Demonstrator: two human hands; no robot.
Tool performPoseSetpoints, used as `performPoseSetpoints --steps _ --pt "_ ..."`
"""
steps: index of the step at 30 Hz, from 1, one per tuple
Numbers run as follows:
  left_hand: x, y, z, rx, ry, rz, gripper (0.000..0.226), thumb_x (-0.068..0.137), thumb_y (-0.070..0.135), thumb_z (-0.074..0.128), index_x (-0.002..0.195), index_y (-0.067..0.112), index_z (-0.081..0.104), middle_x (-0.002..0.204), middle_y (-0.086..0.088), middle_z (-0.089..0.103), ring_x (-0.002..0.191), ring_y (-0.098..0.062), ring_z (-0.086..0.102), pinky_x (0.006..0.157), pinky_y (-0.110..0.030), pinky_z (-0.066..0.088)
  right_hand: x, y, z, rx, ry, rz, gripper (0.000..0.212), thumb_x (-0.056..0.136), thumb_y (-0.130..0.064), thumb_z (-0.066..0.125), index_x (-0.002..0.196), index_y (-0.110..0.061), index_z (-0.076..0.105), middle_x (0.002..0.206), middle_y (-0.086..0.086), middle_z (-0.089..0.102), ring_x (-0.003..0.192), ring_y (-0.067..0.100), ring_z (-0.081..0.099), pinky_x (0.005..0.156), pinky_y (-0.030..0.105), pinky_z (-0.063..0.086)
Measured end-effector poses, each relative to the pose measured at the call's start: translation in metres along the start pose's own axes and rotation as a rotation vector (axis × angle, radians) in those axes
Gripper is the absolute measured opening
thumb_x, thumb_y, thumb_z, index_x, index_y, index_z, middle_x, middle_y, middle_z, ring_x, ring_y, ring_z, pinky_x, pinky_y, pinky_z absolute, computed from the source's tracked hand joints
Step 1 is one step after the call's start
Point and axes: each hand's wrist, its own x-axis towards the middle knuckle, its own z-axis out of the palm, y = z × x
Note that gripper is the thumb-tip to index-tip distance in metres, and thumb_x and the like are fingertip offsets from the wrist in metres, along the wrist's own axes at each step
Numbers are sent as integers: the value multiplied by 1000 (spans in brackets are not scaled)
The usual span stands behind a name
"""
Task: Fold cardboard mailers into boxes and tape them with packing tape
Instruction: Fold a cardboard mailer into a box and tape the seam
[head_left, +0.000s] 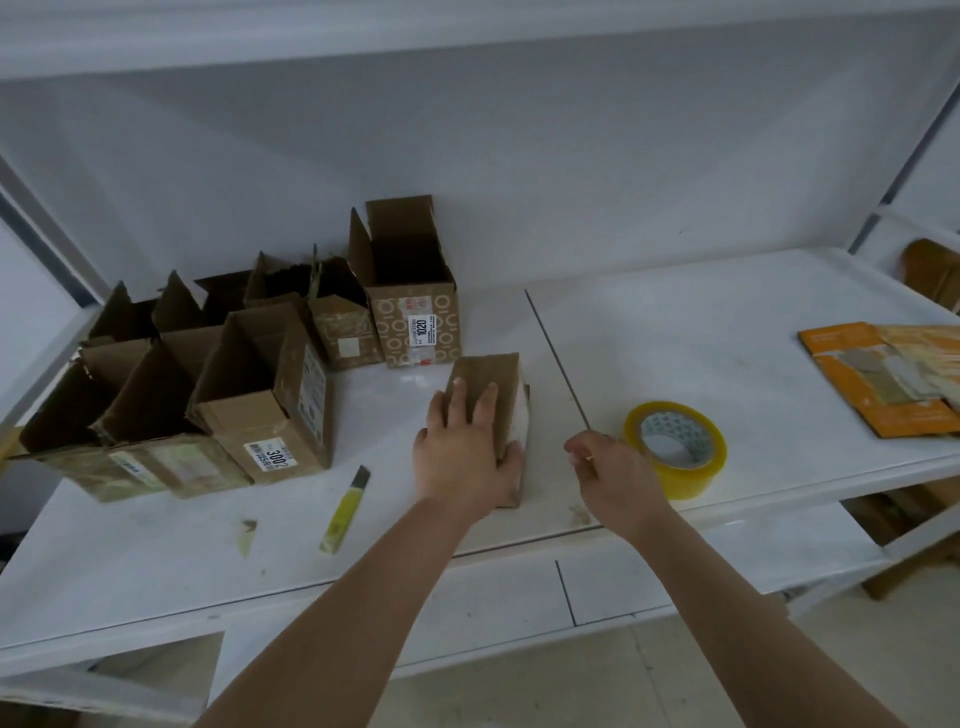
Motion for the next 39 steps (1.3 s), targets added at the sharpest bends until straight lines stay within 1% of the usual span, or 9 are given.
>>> performPoseSetpoints --steps 8,12,15,18,22,25,29,35,39 --pt "-10 -3 -29 -1307 218 -146 42 92 31 54 133 28 53 117 11 68 111 -9 63 88 -30 56 8 -8 -7 542 -34 202 41 102 -39 41 121 -7 57 103 8 65 98 25 63 87 36 50" --pt "-16 2 -28 -1612 172 -248 25 92 30 53 115 32 62 110 7 72 102 -14 68 76 -20 55 13 -27 -12 854 3 183 33 102 -40 40 82 -19 57 68 -1 61 50 1 59 48 13 44" --pt "-19 -9 -23 -1485 89 -389 19 98 29 52 111 31 65 109 1 72 98 -15 69 78 -25 56 14 -31 -22 851 57 169 32 102 -34 45 79 -17 59 65 1 61 43 1 57 42 15 45" --pt "-18 -24 -19 -1068 49 -484 35 95 27 57 130 21 56 124 -3 63 101 -16 62 87 -29 50 13 -32 -29 525 60 88 34 101 -37 43 96 -9 63 74 2 65 54 4 63 51 22 52" --pt "-19 -21 -26 -931 49 -329 42 96 42 52 134 24 52 127 2 58 111 -13 57 90 -23 41 14 -38 -29 266 7 20 42 99 -39 46 127 -10 56 90 8 70 80 21 69 74 38 56" --pt "-19 -11 -35 -815 -3 -190 58 88 55 58 137 26 45 122 11 54 108 -13 58 90 -29 48 14 -45 -28 272 13 -16 42 98 -39 47 128 -12 57 90 8 71 81 21 69 76 39 56" --pt "-14 -10 -37 -546 -23 -114 60 89 40 63 140 19 40 125 -3 59 110 -23 60 90 -37 51 13 -48 -26 266 -3 -58 38 100 -35 45 125 -10 58 89 10 70 83 24 68 79 41 55" --pt "-6 -31 -53 -626 -13 -58 48 100 14 39 147 28 37 106 -4 66 75 -6 59 59 -7 41 14 -46 -26 283 54 -51 38 101 -26 45 138 -20 39 66 -6 55 69 16 59 66 31 46" --pt "-7 -35 -56 -426 -149 54 51 97 3 37 141 26 49 126 0 53 103 -16 56 80 -4 36 14 -53 -22 249 65 -139 25 102 -25 43 125 -25 54 81 -9 60 73 13 57 70 31 50"
